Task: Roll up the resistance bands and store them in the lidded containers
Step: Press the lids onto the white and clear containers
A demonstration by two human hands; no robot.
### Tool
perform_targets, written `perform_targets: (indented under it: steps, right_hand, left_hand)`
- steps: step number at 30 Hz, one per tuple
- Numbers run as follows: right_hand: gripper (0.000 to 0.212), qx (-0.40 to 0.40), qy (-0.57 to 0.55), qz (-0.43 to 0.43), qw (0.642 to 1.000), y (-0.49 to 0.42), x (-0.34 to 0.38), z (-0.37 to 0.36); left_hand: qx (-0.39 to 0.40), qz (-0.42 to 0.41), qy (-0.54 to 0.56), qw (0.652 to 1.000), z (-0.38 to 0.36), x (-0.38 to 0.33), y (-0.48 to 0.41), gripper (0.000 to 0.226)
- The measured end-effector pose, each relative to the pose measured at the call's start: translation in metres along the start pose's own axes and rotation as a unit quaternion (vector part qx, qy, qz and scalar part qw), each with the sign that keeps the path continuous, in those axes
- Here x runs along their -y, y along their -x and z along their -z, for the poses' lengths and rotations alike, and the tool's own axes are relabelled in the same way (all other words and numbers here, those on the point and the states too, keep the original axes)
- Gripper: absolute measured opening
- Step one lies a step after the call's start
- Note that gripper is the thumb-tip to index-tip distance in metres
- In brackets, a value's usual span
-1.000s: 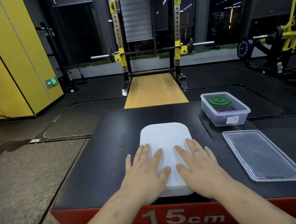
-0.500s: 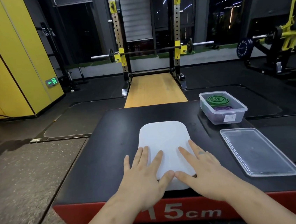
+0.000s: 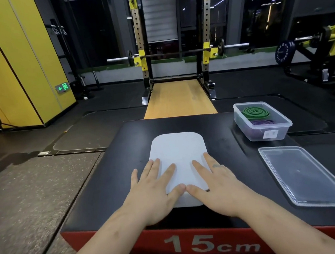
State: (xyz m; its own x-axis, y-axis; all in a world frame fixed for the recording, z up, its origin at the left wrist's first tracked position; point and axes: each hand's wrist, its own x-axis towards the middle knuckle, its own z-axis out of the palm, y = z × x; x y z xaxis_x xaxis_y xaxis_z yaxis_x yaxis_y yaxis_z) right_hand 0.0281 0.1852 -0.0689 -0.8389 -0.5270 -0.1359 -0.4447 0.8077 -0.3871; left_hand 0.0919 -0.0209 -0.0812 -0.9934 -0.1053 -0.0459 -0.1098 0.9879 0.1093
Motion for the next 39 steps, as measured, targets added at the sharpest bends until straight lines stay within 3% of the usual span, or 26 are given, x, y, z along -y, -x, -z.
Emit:
perform_targets:
  steps: [22,27,31,35,39]
  right_hand:
    - [0.082,0.017,-0.006,0.026,0.999,-0.175,0.089,0.003]
    - [0.081,0.019,-0.009,0.024,0.999,-0.215,0.099,0.006]
    - [0.082,0.014,-0.011,0.023,1.0,-0.248,0.102,0.006]
    - [0.084,0.013,-0.005,0.019,1.0,-0.27,0.105,0.007]
    - [0.083,0.007,-0.001,0.018,1.0,-0.292,0.107,0.006]
  left_hand:
    - [-0.003,0.05,0.018,0.999,0.024,0.142,-0.13,0.071]
    - [-0.003,0.053,0.031,0.998,0.027,0.166,-0.165,0.083]
    - [-0.011,0.057,0.031,0.998,0.03,0.183,-0.196,0.077]
    - [-0.012,0.057,0.043,0.997,0.034,0.191,-0.214,0.094]
    - [-0.022,0.059,0.032,0.998,0.034,0.202,-0.233,0.074]
